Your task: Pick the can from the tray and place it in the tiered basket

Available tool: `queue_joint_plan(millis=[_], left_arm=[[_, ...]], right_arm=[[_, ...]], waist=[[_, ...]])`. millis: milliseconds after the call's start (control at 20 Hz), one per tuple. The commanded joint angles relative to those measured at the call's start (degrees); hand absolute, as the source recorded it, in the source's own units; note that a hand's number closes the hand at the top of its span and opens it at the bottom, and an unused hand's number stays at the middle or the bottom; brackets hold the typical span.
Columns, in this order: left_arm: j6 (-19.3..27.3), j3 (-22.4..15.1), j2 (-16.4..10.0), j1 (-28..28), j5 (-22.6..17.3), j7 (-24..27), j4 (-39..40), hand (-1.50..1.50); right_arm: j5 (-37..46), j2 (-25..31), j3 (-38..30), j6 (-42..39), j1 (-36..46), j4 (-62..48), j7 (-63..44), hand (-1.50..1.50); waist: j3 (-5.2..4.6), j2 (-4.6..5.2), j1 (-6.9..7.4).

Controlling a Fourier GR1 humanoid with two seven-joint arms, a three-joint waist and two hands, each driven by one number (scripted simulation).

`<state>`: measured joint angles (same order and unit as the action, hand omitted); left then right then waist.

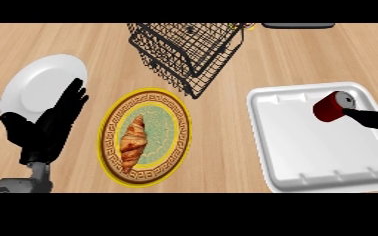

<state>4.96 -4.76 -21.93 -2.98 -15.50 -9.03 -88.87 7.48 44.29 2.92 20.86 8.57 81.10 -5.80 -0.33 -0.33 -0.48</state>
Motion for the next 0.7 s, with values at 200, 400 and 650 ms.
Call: queue_joint_plan(millis=[200,400,650], left_arm=[[-0.50,0.59,-0.29,-0.98,-0.75,-1.82,-0.52,0.00],[-2.27,2.61,-0.89,-2.74,-1.18,-0.43,2.63,0.00],[-2.29,2.10,1.96,-2.94,1.14,-0.16,3.02,0.00]], right_arm=[[2.25,13.34,11.06,-23.35,-0.97,9.49,-20.94,-1.50],[-0.61,12.46,12.39,-30.43,5.21,16.88,-34.26,-1.50],[8.02,1.89,13.55,-26.73,7.00,14.90,-40.71,-1.50]], waist=[[-0.02,-0.02,0.56],[0.16,0.25,0.60],[0.30,0.35,0.64]])
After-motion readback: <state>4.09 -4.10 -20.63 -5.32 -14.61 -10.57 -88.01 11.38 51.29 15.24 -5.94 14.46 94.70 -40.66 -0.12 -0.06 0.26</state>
